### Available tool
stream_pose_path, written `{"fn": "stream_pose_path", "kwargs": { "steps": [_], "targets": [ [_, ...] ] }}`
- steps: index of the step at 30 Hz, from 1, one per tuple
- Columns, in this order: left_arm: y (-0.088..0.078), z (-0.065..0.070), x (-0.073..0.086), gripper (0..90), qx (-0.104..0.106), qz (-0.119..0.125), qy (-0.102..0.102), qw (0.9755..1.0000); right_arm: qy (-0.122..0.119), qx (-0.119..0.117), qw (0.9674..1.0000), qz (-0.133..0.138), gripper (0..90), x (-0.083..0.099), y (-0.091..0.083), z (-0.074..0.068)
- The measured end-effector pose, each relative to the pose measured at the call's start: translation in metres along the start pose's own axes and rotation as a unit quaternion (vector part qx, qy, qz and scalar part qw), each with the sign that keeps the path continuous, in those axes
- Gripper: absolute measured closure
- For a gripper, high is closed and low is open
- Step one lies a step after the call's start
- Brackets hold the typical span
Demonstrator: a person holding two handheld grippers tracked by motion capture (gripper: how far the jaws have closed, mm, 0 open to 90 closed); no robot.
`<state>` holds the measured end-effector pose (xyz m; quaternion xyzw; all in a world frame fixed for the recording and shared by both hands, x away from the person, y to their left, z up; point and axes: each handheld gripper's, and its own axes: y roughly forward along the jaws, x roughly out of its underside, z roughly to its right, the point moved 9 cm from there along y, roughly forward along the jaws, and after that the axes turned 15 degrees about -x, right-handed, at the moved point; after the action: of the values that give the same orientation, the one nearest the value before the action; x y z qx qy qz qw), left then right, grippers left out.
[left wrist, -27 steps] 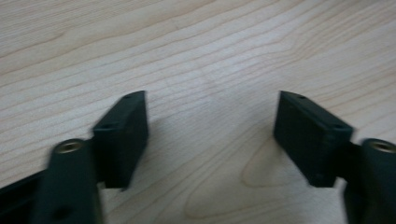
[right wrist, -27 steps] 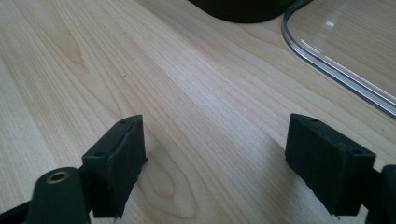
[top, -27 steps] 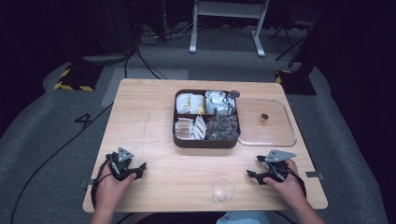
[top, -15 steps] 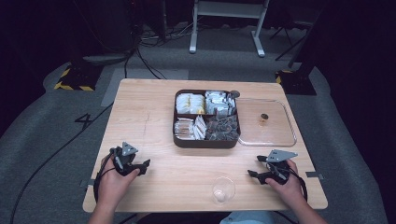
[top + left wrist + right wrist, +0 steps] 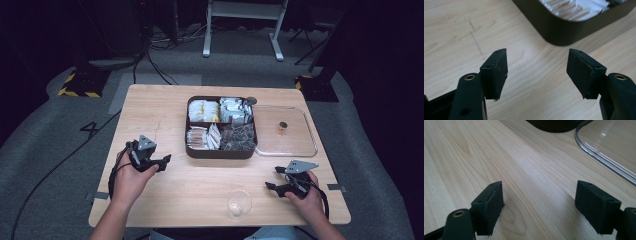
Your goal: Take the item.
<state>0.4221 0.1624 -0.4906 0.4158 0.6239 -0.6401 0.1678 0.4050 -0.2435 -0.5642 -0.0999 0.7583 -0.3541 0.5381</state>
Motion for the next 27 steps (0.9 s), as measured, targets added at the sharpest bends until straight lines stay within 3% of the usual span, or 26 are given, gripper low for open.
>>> {"fn": "stream_pose_path", "kwargs": {
  "steps": [6, 7, 11, 17, 21, 27],
  "targets": [
    [0.007, 0.006, -0.021, 30.7, 0.009, 0.013, 0.011, 0.9998, 0.001, 0.001, 1.0000, 0.000, 23.1, 0.000, 0.000, 0.000],
    [0.008, 0.009, -0.028, 31.8, 0.015, 0.015, 0.020, 0.9996, 0.001, 0.001, 1.0000, 0.000, 23.1, 0.000, 0.000, 0.000],
    [0.011, 0.017, -0.044, 35.2, 0.028, 0.022, 0.023, 0.9991, 0.001, 0.001, 1.0000, 0.000, 23.1, 0.000, 0.000, 0.000],
    [0.022, 0.023, -0.061, 36.2, 0.019, 0.017, 0.034, 0.9991, 0.001, 0.001, 1.0000, 0.000, 23.1, 0.000, 0.000, 0.000],
    [0.035, 0.032, -0.082, 36.5, 0.006, 0.014, 0.045, 0.9989, 0.001, 0.001, 1.0000, 0.000, 23.1, 0.000, 0.000, 0.000],
    [0.053, 0.045, -0.108, 36.6, 0.018, 0.022, 0.030, 0.9992, 0.005, 0.004, 1.0000, 0.002, 24.6, -0.002, 0.001, 0.005]
  ]
}}
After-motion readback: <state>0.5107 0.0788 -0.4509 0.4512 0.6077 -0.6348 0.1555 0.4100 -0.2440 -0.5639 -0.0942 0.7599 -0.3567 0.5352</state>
